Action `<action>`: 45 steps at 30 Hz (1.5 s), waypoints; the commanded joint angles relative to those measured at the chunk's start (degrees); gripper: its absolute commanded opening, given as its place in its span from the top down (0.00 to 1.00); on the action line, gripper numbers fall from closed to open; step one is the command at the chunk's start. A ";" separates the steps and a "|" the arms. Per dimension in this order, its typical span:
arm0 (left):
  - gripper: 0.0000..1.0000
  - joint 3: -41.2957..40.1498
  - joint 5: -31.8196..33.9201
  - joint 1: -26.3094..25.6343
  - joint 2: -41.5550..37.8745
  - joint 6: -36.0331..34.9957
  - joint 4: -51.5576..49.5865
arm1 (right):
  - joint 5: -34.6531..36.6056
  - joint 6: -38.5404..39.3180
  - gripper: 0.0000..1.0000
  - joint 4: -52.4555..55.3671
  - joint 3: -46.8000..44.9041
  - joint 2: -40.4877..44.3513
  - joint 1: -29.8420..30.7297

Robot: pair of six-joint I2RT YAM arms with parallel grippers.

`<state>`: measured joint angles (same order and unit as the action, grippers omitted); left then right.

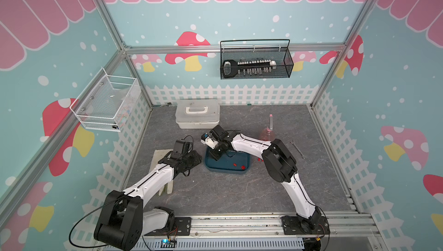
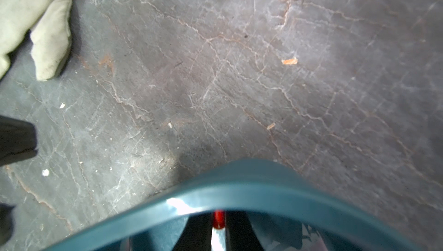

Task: Take the screw protection sleeves out of the storage box
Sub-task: Pick up the screw protection sleeve from the storage box.

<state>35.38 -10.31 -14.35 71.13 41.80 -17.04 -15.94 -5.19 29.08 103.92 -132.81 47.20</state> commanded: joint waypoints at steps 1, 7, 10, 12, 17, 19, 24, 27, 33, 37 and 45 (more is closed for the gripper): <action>0.60 -0.30 0.18 -0.23 -0.38 -0.28 0.32 | 0.13 -0.26 0.88 1.86 0.14 1.70 0.44; 0.60 -0.48 0.32 -0.24 -0.69 -0.22 0.29 | 0.18 -0.48 0.88 3.49 0.88 4.63 0.37; 0.60 -0.48 0.32 -0.24 -0.84 -0.25 0.31 | 0.13 -0.45 0.89 4.87 1.97 4.91 0.35; 0.60 -0.57 0.29 -0.24 -0.93 -0.25 0.33 | 0.17 -0.52 0.89 5.02 1.90 5.30 0.36; 0.60 -0.57 0.36 -0.24 -1.19 -0.23 0.33 | 0.26 -0.61 0.89 5.42 1.95 5.81 0.35; 0.60 -0.60 0.29 -0.24 -1.17 -0.23 0.29 | 0.48 -0.66 0.89 5.54 1.92 5.99 0.39; 0.60 -0.66 0.33 -0.24 -1.34 -0.28 0.31 | 1.64 -0.39 0.89 6.57 2.00 6.73 0.26; 0.60 -0.57 0.32 -0.24 -1.26 -0.32 0.32 | 2.74 -0.26 0.89 7.26 1.46 8.13 0.13; 0.60 -0.57 0.31 -0.32 -1.21 -0.35 0.34 | 5.10 -0.74 0.89 7.83 -2.76 13.90 -0.65; 0.60 -0.74 0.48 -0.40 -1.69 -0.34 0.27 | 6.22 -1.05 0.88 7.83 -6.07 18.36 -1.32; 0.60 -0.95 1.53 -0.92 -2.99 -0.33 0.64 | 9.14 -1.53 0.88 8.57 -12.56 27.59 -2.63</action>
<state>35.11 -9.85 -14.83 68.79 41.80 -16.97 -8.64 -6.09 36.07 93.47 -107.92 45.01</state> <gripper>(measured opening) 0.397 0.120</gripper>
